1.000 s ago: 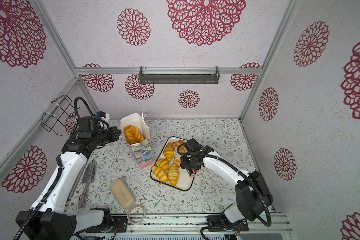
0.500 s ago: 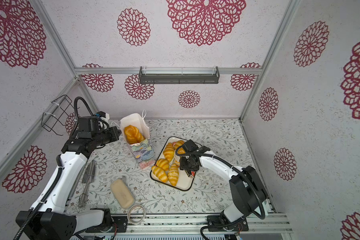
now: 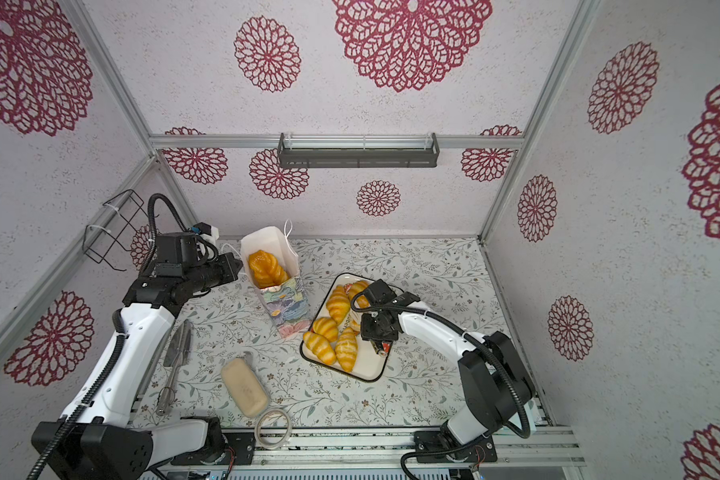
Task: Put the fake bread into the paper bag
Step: 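Lower the tongs and pinch the flaky twisted pastry on the tray, then lift the pastry in the tongs and carry it to the bag opening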
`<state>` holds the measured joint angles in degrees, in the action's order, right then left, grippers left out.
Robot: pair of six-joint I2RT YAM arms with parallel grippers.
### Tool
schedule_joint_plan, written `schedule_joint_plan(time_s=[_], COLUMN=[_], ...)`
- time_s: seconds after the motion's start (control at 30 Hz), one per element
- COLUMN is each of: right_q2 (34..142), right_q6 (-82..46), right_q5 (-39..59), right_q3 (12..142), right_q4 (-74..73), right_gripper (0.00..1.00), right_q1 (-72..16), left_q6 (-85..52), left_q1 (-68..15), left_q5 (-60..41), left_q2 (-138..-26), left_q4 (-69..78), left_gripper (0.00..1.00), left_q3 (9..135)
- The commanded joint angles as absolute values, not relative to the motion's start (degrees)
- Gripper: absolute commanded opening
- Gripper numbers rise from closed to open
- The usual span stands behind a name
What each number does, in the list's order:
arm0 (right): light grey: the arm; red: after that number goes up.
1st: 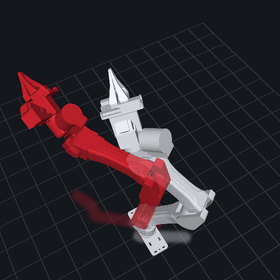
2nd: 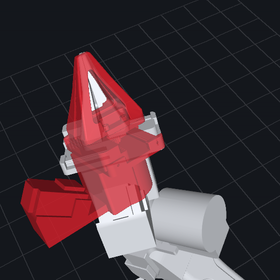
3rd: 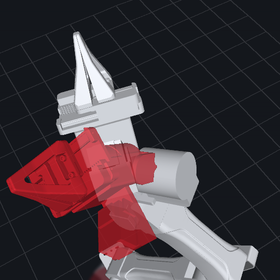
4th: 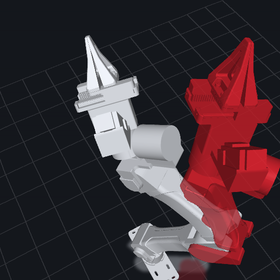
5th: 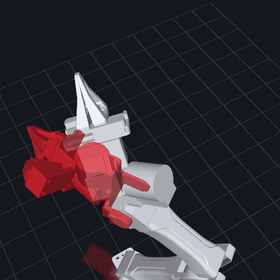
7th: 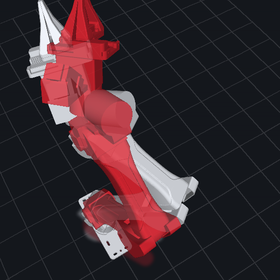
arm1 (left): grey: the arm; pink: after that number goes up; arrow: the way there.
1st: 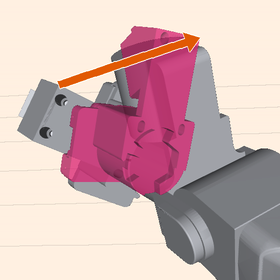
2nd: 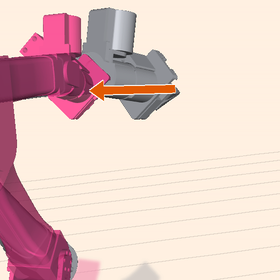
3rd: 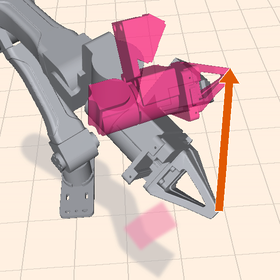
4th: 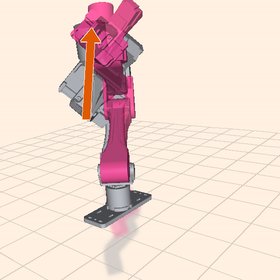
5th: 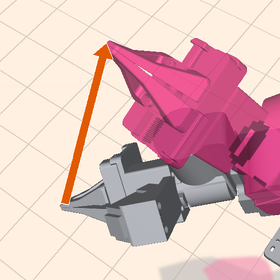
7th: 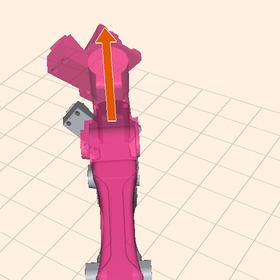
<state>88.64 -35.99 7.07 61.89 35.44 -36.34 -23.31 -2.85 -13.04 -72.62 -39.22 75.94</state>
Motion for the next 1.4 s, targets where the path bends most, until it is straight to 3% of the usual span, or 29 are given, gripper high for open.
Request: schedule_joint_plan(time_s=[0.0, 1.37], right_q2=[85.3, 82.6], right_q6=[-35.6, -31.7], right_q5=[4.8, 5.2], right_q3=[62.9, 79.1], right_q4=[36.8, 37.9], right_gripper=[0.38, 0.35], right_q1=[-36.4, -36.2], left_q6=[-22.8, -22.8], left_q1=[-2.5, -1.8], left_q5=[-13.5, -13.5], left_q2=[-71.7, -72.2], left_q4=[-38.1, -37.9], left_gripper=[0.0, 0.0], left_q3=[75.2, 75.1])
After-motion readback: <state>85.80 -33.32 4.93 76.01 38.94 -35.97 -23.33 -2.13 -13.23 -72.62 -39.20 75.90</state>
